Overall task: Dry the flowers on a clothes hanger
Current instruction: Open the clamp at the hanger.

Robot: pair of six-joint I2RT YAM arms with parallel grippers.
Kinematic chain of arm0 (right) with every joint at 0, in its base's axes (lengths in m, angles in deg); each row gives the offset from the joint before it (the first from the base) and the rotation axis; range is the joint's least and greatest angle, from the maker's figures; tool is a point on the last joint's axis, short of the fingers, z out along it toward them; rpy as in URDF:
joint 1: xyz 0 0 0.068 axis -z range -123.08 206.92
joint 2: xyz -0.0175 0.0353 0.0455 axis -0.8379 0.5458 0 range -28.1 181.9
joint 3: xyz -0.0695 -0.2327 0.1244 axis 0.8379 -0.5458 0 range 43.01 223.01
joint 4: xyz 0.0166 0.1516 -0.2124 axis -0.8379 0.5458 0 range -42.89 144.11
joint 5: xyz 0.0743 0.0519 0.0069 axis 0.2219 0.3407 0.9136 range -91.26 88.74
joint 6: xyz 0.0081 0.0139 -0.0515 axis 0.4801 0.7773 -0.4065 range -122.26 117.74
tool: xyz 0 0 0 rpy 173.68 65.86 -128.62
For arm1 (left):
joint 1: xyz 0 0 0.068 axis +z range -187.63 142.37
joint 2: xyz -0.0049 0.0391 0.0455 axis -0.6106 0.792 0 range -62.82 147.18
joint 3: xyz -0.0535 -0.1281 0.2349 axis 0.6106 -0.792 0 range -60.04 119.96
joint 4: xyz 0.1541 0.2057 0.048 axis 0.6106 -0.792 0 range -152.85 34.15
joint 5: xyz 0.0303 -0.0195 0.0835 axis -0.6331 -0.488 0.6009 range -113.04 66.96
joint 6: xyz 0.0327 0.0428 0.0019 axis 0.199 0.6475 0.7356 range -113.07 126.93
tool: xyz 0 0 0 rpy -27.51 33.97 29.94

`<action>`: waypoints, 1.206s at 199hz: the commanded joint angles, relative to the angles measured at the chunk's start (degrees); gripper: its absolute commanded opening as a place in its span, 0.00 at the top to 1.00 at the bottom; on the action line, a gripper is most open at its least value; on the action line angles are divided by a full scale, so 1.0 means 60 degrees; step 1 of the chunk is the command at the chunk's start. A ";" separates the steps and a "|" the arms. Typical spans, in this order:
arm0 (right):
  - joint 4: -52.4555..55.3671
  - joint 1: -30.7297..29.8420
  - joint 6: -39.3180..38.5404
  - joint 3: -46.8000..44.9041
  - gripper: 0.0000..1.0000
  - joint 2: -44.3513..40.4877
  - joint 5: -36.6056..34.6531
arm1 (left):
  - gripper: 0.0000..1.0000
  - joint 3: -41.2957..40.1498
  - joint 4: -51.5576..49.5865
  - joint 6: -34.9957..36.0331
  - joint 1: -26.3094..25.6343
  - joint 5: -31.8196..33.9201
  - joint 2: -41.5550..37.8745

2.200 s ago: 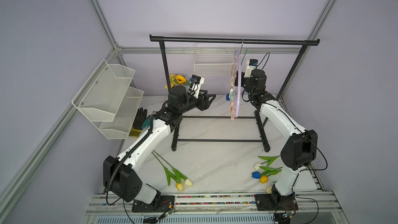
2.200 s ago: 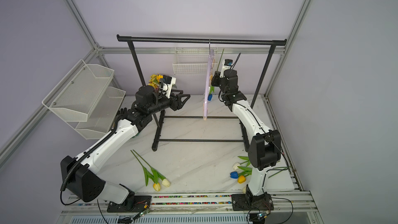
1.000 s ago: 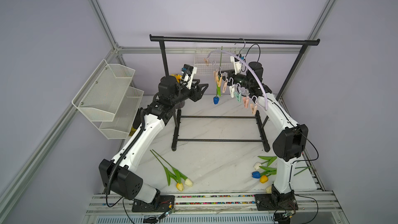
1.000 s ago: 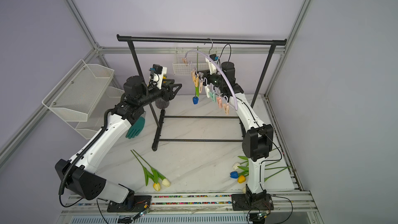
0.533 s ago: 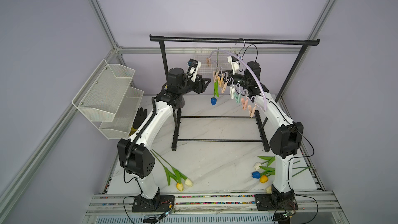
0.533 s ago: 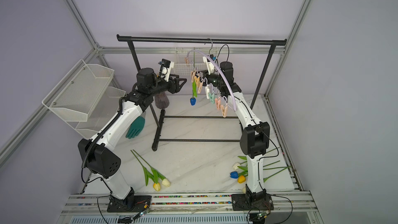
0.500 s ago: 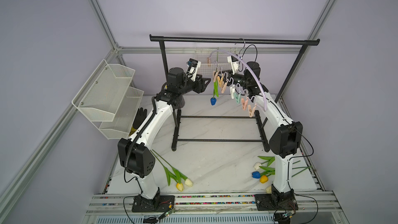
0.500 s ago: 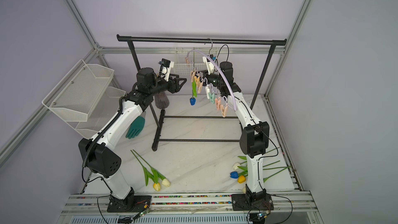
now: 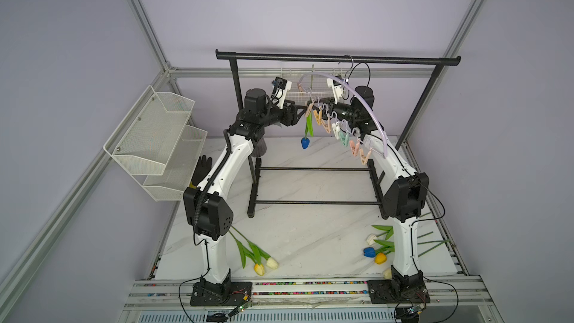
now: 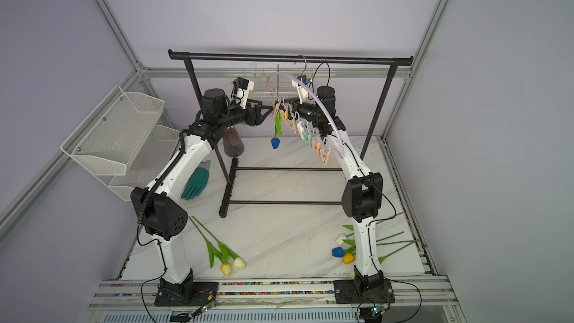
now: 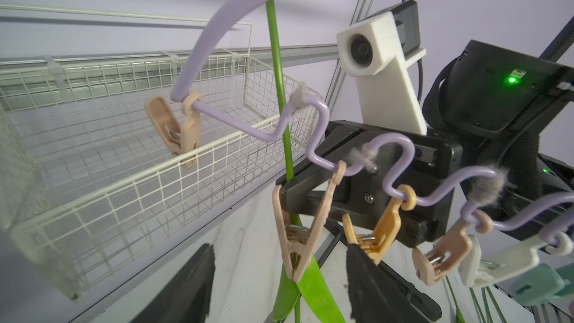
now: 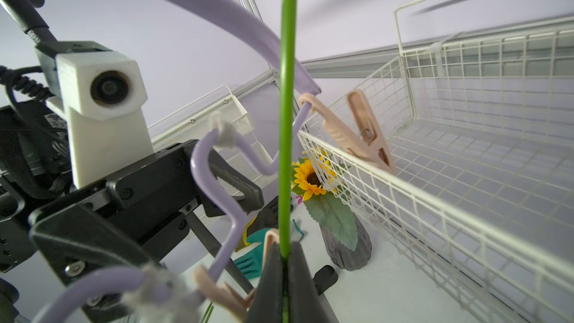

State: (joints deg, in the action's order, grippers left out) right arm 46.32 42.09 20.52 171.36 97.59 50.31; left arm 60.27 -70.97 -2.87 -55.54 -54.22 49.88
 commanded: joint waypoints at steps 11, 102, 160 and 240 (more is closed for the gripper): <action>-0.0307 0.0049 0.0176 0.0243 1.00 0.0116 0.0200 | 0.33 0.0798 -0.0144 0.0311 0.0012 -0.0374 0.0251; -0.0556 0.0065 0.0395 0.0186 1.00 0.0112 0.0472 | 0.30 0.1922 -0.0553 0.0560 -0.0262 -0.0423 0.1078; -0.0563 0.0055 0.0413 0.0013 1.00 0.0026 0.0428 | 0.36 0.1952 -0.0646 0.0712 -0.0398 0.0151 0.1080; -0.0341 0.0099 0.0272 -0.0031 1.00 -0.0044 0.0414 | 0.38 0.2267 -0.0348 0.0638 -0.0530 0.0149 0.1211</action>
State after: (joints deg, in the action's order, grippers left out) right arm 44.96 42.28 22.56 171.34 97.59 52.41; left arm 70.81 -75.23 0.54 -58.10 -54.04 57.47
